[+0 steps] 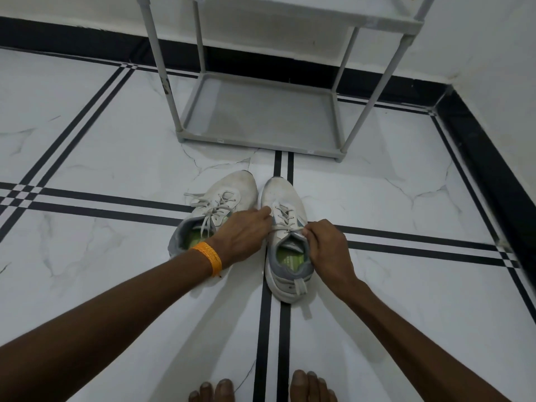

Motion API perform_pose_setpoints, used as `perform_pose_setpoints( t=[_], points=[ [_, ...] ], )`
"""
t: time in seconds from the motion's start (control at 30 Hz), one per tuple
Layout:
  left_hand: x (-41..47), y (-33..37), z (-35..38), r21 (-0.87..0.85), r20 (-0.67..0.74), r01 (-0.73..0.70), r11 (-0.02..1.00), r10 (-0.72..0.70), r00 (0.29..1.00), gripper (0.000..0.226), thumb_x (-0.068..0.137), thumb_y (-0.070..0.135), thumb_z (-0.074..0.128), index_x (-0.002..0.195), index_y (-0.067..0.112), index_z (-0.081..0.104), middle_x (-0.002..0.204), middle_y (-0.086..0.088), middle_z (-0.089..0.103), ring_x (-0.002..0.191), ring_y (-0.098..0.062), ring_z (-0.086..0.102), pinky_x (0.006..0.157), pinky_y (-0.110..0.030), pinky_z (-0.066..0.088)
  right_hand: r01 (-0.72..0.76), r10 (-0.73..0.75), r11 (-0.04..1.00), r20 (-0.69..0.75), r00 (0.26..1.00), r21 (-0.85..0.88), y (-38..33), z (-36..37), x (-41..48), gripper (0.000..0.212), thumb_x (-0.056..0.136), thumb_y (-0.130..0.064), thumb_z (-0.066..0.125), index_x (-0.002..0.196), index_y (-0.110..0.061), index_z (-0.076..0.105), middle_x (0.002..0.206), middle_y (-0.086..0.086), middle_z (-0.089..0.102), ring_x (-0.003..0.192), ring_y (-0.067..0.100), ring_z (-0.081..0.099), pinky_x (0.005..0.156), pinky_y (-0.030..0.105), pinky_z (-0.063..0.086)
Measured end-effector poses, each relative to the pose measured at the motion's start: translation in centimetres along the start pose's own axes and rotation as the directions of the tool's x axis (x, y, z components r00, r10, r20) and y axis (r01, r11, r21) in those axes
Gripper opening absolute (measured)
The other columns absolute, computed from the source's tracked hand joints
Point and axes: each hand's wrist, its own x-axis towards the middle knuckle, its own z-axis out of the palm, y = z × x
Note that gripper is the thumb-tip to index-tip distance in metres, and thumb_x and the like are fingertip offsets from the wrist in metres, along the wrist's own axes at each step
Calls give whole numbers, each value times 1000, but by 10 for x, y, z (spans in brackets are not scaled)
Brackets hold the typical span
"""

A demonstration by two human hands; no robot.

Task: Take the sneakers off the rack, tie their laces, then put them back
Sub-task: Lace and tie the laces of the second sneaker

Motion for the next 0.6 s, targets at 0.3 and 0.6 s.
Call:
perform_pose_setpoints(
  t=[0.3,0.6],
  points=[
    [14,13,7,-164,29,48,985,-44,999,28,98,31,46,112,11,61,102,-8,53,76,-30,59,60,-41,48,-5,-2,996,72,997,90,-9,-8,-3,31,96,-27,49,107,-6,67,95,12,64,81,12,51,71,4,35],
    [11,8,11,-64,-34,-92,994,90,995,23,92,21,57,112,9,59,99,-9,56,81,-23,54,69,-39,50,99,-49,969,217,975,-228,-12,-6,-6,33,101,-29,30,112,-5,50,116,20,53,106,36,51,87,44,44]
  ],
)
